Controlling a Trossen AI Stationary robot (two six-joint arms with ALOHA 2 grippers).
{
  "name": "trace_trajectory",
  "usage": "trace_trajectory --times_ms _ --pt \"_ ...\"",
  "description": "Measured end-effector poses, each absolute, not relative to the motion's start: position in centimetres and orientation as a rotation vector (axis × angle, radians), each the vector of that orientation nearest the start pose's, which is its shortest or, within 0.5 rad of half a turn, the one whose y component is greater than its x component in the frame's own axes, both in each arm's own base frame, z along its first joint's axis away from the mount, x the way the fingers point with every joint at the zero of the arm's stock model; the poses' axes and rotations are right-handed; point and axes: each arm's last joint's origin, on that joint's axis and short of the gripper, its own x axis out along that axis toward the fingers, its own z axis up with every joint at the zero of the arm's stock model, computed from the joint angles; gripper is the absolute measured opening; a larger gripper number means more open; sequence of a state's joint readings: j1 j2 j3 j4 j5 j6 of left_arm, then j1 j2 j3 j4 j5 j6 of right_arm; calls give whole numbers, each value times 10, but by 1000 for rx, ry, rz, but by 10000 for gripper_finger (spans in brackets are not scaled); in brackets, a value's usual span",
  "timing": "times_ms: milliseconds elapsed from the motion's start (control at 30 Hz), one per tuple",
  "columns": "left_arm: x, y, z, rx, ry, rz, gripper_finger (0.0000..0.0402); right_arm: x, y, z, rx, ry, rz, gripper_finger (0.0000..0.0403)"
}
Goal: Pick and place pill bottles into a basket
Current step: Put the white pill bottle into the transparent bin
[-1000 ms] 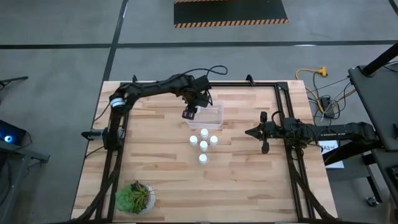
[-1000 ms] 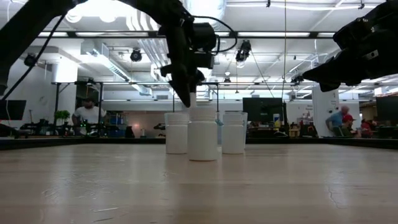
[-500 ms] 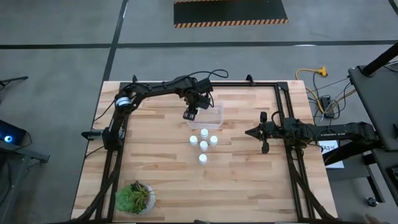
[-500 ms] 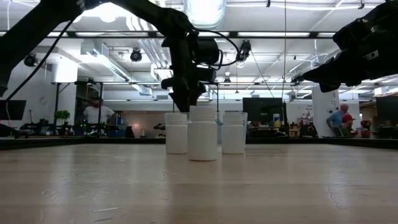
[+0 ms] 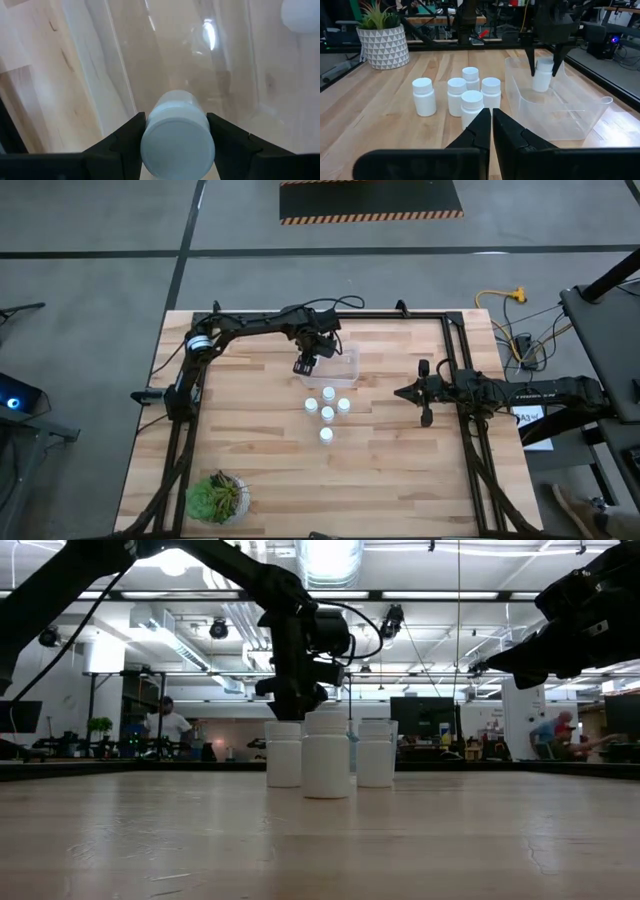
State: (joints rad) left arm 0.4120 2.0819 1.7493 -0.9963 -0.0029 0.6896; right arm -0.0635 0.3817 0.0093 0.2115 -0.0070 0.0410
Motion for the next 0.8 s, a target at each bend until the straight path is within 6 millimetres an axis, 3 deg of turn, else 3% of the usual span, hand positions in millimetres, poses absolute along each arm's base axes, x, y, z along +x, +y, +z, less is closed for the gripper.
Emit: trace_trajectory --times_ms 800 --pt "387 179 202 323 1311 -62 173 120 -7 153 47 160 -60 9"
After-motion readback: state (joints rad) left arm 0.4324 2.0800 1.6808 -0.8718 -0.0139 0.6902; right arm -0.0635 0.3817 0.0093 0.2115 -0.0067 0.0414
